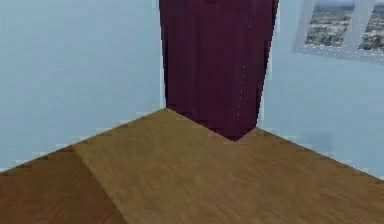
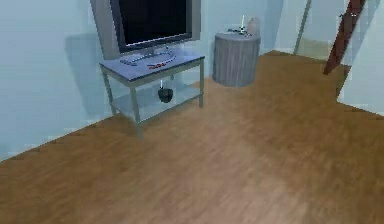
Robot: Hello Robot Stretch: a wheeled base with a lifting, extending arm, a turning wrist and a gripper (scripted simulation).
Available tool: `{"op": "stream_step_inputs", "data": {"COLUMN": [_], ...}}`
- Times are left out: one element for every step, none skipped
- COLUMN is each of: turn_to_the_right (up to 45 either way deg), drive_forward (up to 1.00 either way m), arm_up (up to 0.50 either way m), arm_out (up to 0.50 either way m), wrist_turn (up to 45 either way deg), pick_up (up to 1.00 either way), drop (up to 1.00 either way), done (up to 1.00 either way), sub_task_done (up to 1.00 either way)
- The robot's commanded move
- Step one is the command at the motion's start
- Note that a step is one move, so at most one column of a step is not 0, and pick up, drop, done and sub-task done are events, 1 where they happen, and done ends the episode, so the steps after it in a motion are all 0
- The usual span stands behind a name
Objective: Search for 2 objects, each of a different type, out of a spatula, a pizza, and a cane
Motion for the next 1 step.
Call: {"op": "stream_step_inputs", "data": {"turn_to_the_right": [-36.0], "drive_forward": [0.0], "arm_up": [0.0], "arm_out": [0.0], "wrist_turn": [0.0], "pick_up": [0.0], "drop": [0.0], "done": [0.0], "sub_task_done": [0.0]}}
